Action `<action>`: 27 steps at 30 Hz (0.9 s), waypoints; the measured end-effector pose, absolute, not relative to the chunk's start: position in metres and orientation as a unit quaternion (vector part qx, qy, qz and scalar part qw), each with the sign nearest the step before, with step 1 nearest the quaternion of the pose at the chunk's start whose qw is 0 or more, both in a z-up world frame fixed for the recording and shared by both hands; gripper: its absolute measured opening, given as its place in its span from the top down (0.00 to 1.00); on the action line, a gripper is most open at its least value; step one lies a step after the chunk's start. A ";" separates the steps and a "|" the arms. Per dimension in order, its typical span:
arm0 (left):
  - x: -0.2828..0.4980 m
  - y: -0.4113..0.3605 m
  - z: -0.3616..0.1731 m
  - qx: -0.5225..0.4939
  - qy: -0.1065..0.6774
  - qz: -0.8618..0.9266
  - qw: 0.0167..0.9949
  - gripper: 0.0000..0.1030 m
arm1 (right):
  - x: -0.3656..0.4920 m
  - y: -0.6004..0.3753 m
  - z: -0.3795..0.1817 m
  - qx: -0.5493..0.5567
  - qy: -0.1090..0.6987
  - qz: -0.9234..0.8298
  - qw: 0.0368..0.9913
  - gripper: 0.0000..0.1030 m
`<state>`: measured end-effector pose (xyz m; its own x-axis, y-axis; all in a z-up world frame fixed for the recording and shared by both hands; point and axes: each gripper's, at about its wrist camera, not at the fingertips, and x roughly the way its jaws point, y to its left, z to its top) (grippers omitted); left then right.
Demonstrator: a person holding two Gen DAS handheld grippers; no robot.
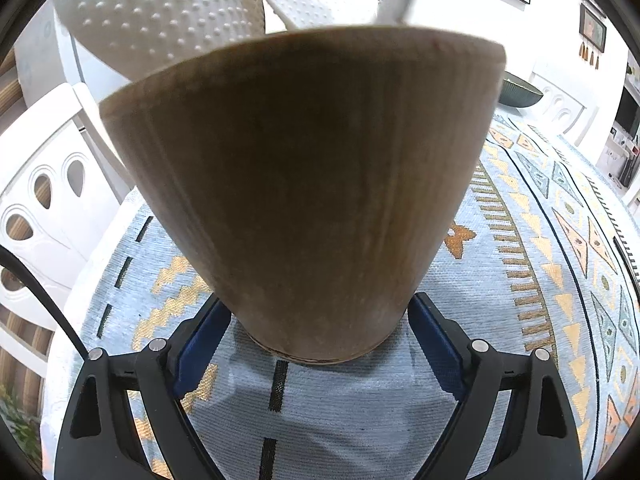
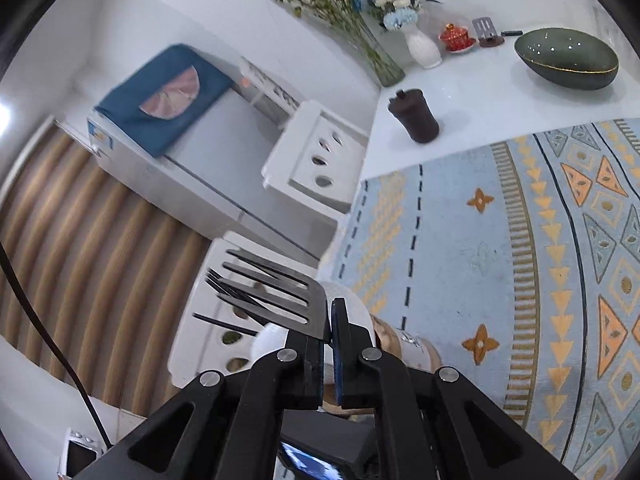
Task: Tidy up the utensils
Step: 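Lower the fork into the cup and open the right gripper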
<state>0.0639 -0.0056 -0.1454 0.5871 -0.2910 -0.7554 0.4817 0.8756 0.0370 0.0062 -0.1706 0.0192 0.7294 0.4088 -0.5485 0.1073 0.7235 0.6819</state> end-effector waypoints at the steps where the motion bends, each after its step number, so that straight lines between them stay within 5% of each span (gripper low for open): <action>1: 0.063 -0.006 -0.145 0.119 0.396 -0.219 0.884 0.13 | 0.008 -0.169 0.019 0.356 0.363 0.086 0.857 0.97; 9: 0.061 -0.004 -0.139 0.119 0.395 -0.219 0.884 0.13 | 0.018 -0.157 0.021 0.339 0.390 0.094 0.851 0.94; 14: 0.061 -0.005 -0.137 0.115 0.394 -0.222 0.885 0.13 | 0.016 -0.154 0.027 0.349 0.380 0.116 0.849 0.69; 27: 0.055 0.001 -0.131 0.112 0.384 -0.222 0.889 0.13 | -0.021 -0.190 0.057 0.366 0.325 0.087 0.868 0.67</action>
